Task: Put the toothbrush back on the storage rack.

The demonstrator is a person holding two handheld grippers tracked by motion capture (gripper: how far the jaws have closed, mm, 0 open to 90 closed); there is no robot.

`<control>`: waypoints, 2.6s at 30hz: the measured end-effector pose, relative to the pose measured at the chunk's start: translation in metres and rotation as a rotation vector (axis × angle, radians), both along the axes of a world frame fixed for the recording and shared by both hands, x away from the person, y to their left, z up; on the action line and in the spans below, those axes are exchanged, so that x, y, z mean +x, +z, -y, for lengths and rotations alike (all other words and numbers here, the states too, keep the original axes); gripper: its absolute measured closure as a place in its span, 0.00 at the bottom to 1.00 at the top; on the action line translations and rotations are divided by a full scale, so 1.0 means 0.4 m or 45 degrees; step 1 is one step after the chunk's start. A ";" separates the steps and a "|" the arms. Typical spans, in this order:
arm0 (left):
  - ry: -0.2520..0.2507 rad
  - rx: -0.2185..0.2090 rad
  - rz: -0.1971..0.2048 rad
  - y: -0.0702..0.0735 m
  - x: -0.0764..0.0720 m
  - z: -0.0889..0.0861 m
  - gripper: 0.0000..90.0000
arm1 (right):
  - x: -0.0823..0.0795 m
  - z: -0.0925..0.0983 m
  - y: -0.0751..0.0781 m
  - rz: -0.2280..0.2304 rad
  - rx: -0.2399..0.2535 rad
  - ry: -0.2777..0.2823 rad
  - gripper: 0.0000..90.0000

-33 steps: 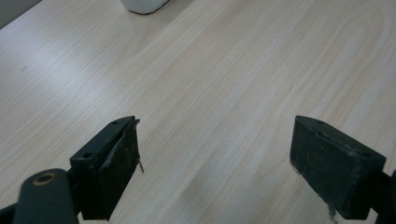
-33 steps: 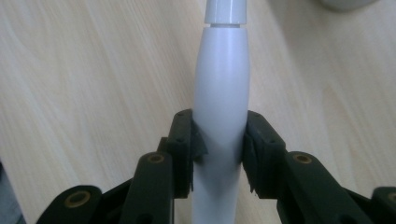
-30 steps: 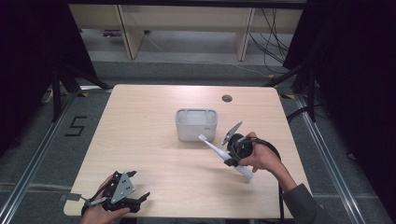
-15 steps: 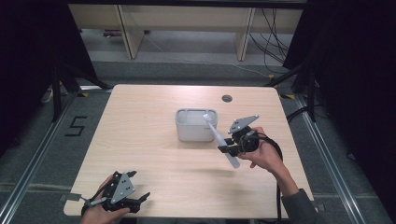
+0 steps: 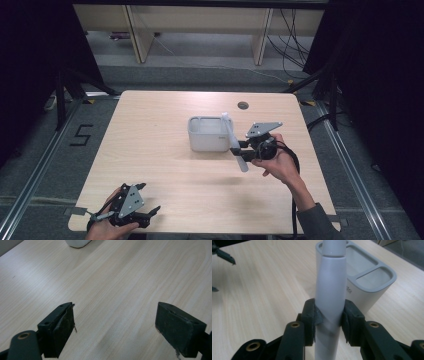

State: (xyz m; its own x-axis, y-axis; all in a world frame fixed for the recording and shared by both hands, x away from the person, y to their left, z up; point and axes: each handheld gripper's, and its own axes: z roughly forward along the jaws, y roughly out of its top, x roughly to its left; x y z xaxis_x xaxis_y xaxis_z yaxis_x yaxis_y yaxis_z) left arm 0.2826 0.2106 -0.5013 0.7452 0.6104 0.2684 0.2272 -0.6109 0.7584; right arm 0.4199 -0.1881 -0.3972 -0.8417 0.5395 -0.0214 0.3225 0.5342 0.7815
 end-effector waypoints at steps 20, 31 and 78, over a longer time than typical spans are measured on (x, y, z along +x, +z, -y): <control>-0.009 -0.026 -0.018 0.004 -0.001 -0.001 0.17 | 0.005 -0.027 0.014 0.085 0.147 -0.035 0.74; -0.005 -0.017 0.000 0.005 0.002 -0.003 0.17 | 0.016 -0.053 0.024 0.098 0.210 -0.058 0.74; -0.009 -0.013 -0.008 0.002 0.000 -0.002 0.17 | 0.118 -0.134 0.127 0.113 0.427 -0.050 0.74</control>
